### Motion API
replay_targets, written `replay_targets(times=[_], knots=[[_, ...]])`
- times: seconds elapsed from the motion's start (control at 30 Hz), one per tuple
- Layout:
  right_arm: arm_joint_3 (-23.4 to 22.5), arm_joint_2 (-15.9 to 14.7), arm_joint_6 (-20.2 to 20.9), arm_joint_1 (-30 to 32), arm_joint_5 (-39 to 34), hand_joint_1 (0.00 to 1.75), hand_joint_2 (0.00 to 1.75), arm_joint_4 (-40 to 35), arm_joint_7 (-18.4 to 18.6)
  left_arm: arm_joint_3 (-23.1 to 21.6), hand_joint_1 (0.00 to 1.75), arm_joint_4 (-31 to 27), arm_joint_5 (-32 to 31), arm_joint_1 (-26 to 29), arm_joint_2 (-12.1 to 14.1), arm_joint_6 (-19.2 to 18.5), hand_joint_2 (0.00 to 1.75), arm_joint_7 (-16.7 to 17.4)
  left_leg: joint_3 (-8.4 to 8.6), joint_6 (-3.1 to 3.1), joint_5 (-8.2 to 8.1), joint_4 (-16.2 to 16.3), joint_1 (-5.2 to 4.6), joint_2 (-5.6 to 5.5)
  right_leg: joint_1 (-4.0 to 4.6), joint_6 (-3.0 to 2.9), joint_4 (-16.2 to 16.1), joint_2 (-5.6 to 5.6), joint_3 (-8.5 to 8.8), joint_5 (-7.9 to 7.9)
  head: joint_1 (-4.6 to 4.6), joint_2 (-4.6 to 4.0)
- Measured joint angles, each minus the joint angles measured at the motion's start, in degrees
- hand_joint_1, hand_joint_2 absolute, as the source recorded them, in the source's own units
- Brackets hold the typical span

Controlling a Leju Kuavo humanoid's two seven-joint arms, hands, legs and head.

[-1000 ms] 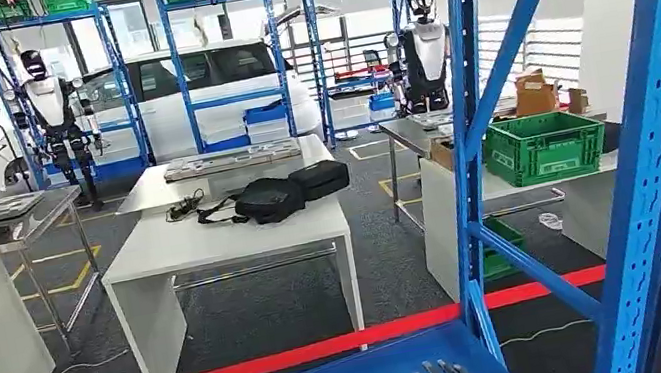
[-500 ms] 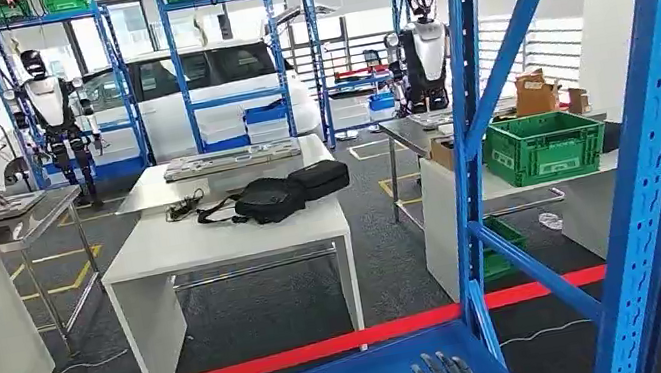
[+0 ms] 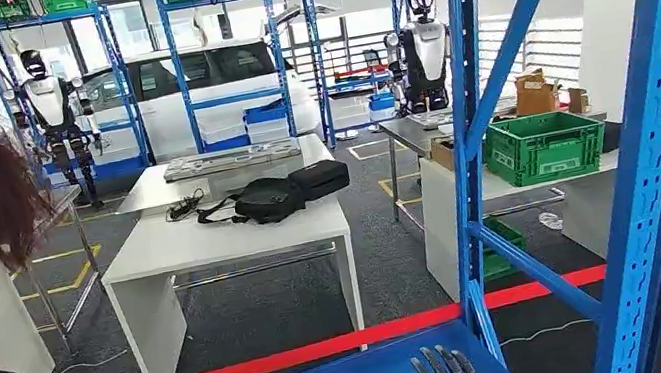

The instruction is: Take the parts from the cabinet and place them on the table.

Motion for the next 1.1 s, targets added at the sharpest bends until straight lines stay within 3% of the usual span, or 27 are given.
replay_targets(times=[0.5, 1.0, 1.03, 1.1], knots=[[0.0, 0.1, 0.7, 2.7, -2.1, 0.0, 0.0, 0.0, -1.9, 0.0, 0.0, 0.0, 0.4, 0.0, 0.0, 0.1, 0.0, -0.3, -0.01, -0.01, -0.01, 0.0, 0.0, -0.02, 0.0, -0.01, 0.0, -0.01, 0.01, -0.02, 0.0, 0.0], [0.0, 0.7, 0.4, 6.6, -3.0, 0.0, 0.0, 0.0, -1.3, 0.0, 0.0, 0.0, 0.4, 0.1, 0.0, 0.1, 0.0, -0.2, -0.01, -0.02, -0.01, 0.0, 0.0, -0.01, 0.0, -0.03, 0.0, 0.0, -0.06, -0.04, 0.0, 0.0], [0.0, 0.7, 0.4, 6.6, -3.1, 0.0, 1.75, 0.0, -1.3, 0.0, 0.0, 0.0, 0.4, 0.1, 0.0, 0.1, 0.0, -0.1, -0.01, -0.02, -0.01, 0.0, 0.0, -0.01, 0.0, -0.03, 0.0, 0.0, -0.06, -0.04, 0.0, 0.0], [0.0, 0.7, 0.4, 6.6, -3.1, 0.0, 1.75, 0.0, -1.3, 0.0, 0.0, 0.0, 0.4, 0.1, 0.0, 0.2, 0.0, 0.0, -0.01, -0.02, -0.01, 0.0, 0.0, -0.01, 0.0, -0.03, 0.0, 0.0, -0.06, -0.04, 0.0, 0.0]])
